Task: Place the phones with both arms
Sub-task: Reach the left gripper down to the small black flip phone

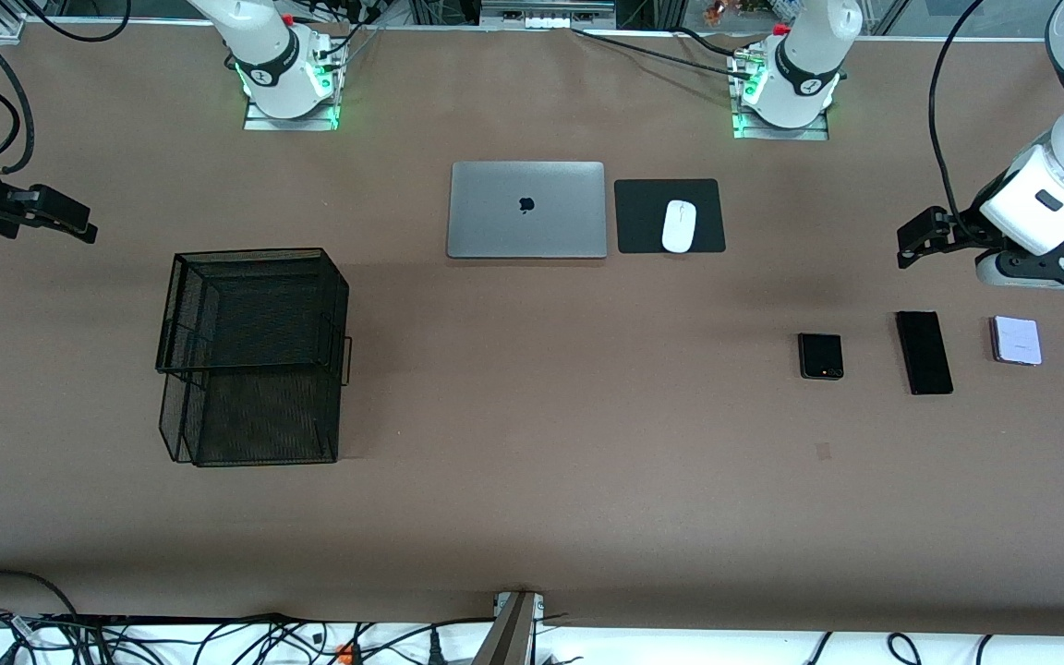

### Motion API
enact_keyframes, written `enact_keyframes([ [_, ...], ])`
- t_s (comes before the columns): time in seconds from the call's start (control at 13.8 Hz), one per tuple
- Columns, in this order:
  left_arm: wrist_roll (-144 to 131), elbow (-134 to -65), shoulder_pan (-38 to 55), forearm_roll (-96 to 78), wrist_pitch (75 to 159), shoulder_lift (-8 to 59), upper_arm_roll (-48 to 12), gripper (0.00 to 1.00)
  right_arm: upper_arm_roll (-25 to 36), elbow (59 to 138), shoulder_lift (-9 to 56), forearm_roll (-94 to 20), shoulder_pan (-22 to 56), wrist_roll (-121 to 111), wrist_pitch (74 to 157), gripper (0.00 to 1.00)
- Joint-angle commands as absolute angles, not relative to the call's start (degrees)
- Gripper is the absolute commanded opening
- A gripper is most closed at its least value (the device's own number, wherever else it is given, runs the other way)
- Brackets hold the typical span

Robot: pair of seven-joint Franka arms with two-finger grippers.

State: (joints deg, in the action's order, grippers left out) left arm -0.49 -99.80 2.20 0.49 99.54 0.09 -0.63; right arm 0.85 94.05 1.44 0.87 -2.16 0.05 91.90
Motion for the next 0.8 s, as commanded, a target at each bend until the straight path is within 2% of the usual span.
enact_keyframes([
  [0.0,0.0,-96.9,2.9,0.3,98.1,1.5,-0.1,1.0,0.4,94.2,0.6,1.3,-2.9,-1.1,91.4,1.0],
  [0.22,-0.1,-94.3,3.3,0.3,95.9,3.0,-0.1,1.0,0.4,94.2,0.6,1.2,-2.9,-1.5,91.4,1.0],
  [0.73,0.2,-93.1,3.5,-0.5,95.0,5.4,-0.2,1.0,0.4,94.1,0.7,1.2,-2.9,-1.4,91.3,1.0],
])
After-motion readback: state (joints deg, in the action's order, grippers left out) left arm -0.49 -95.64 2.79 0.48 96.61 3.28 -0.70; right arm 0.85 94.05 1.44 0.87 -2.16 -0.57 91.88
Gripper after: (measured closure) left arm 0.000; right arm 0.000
